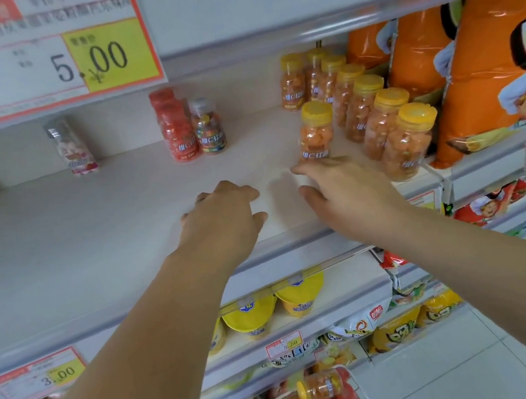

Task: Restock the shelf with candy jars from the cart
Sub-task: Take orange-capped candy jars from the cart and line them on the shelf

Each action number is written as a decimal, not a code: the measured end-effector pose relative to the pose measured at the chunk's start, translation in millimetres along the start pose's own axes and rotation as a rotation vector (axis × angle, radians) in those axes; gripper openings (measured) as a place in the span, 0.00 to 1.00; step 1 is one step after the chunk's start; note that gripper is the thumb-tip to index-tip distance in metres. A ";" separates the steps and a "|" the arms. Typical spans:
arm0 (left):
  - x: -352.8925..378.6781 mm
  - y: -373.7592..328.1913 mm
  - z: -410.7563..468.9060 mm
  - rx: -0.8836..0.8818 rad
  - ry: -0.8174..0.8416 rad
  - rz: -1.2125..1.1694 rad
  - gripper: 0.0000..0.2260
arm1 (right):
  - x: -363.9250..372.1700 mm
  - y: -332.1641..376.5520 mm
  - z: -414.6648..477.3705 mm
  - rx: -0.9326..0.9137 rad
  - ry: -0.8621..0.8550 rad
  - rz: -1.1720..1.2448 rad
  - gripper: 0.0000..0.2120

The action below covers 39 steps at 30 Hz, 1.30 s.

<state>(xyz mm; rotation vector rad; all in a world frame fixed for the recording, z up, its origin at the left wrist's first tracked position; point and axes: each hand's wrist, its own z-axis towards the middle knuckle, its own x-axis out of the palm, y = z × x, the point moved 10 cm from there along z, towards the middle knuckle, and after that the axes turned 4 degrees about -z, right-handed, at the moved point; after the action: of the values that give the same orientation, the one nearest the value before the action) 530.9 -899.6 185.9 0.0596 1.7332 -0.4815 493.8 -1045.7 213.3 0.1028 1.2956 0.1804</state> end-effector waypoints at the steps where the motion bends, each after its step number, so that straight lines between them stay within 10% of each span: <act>1: -0.1 0.5 0.1 0.000 -0.006 -0.004 0.20 | 2.1 -0.7 6.0 0.018 0.011 -0.031 0.17; 25: -3.3 -2.8 -3.8 -0.003 -0.044 0.050 0.19 | 46.3 -58.0 128.3 0.120 0.006 -0.029 0.20; 39: -10.6 -1.5 -6.2 -0.029 -0.121 -0.036 0.18 | -7.0 -5.3 36.4 0.000 -0.054 0.119 0.14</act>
<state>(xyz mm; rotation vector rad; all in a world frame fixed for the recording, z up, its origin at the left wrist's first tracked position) 527.2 -896.5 197.2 -0.0211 1.6249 -0.4769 527.4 -1051.3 228.8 0.1840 1.2366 0.2772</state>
